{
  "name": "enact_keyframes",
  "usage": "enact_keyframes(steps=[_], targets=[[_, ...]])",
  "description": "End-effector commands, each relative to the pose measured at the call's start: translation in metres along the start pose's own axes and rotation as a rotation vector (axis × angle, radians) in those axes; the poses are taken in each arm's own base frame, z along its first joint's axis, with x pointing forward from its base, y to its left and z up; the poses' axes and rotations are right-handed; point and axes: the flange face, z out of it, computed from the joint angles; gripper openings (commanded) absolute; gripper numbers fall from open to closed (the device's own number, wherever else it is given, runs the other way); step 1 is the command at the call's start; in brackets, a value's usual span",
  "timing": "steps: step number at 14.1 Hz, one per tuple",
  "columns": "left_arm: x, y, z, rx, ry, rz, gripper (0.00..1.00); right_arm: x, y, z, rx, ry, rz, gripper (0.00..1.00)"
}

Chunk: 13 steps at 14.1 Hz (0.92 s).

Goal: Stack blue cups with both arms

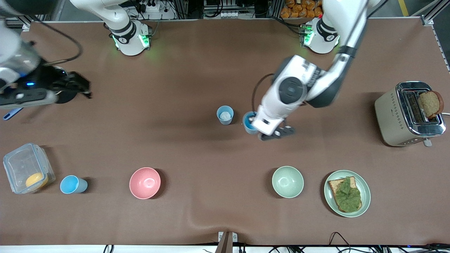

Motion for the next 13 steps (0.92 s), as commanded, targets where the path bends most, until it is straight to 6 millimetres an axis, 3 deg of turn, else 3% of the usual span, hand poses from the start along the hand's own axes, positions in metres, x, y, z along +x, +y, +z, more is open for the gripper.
enact_keyframes(steps=[1,5,12,13], targets=[[-0.031,0.038,0.03,0.003,-0.025,-0.021,0.0,-0.012,0.019,-0.006,0.025,0.012,0.01,1.0],[-0.063,0.066,0.061,0.011,-0.027,-0.007,0.0,-0.016,0.029,-0.012,0.022,0.023,0.027,1.0],[-0.069,0.07,0.066,0.014,-0.028,0.006,0.0,-0.014,0.03,-0.008,0.021,0.014,0.031,1.0],[-0.068,0.07,0.064,0.011,-0.03,0.005,0.39,-0.013,0.03,-0.007,0.021,0.012,0.032,1.0]])
